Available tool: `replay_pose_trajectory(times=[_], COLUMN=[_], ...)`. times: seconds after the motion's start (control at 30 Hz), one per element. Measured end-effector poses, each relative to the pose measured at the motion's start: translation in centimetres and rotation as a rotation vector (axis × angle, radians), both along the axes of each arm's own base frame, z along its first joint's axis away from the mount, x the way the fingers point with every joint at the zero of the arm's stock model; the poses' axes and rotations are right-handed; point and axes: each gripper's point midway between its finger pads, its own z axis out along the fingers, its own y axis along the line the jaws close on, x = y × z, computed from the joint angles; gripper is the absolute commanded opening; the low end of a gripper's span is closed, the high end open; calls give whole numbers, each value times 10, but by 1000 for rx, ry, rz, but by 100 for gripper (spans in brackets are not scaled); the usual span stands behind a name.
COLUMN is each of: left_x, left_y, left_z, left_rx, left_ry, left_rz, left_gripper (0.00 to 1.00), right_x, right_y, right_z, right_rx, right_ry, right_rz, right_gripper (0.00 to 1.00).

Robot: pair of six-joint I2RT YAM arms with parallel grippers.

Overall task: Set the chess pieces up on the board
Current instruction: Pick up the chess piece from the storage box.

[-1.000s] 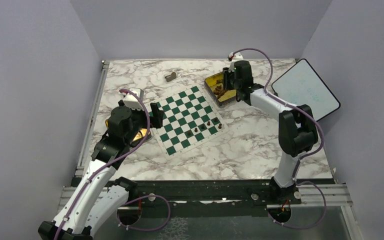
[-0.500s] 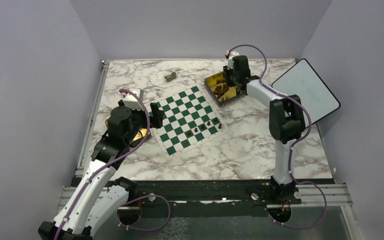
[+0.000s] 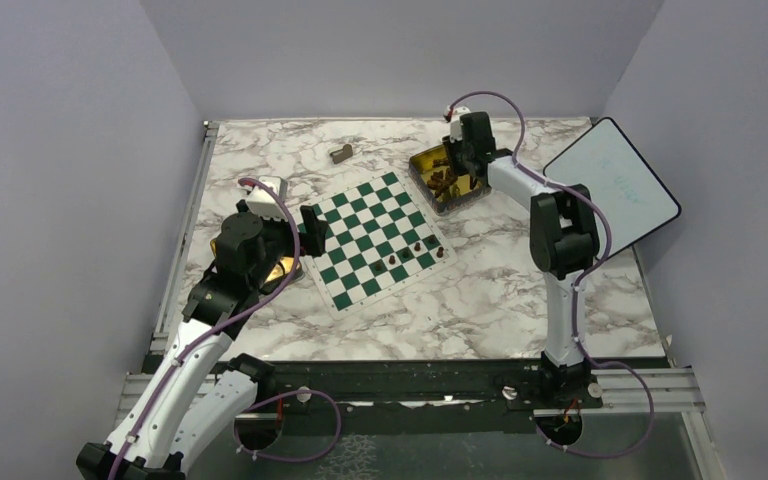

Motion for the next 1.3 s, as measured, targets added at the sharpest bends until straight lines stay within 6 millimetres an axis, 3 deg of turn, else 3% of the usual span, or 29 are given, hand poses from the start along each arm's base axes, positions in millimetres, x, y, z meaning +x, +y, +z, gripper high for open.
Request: replay_pose_trajectory(times=[0.3,0.9,1.3], left_x=[0,2,2], left_y=[0,-1,-1], left_z=[-1,-4,-4], left_rx=[1,5,5], left_ry=[3,13,13], left_rz=[0,0,1], left_gripper=[99,99,99], right_x=[-1,-11,-7], right_y=[-1,-11,3], right_z=[-24,-40,-45], right_rx=[-27,-47,-11], right_ry=[50,116,121], right_rz=[9,15,112], right_gripper=[30,34,33])
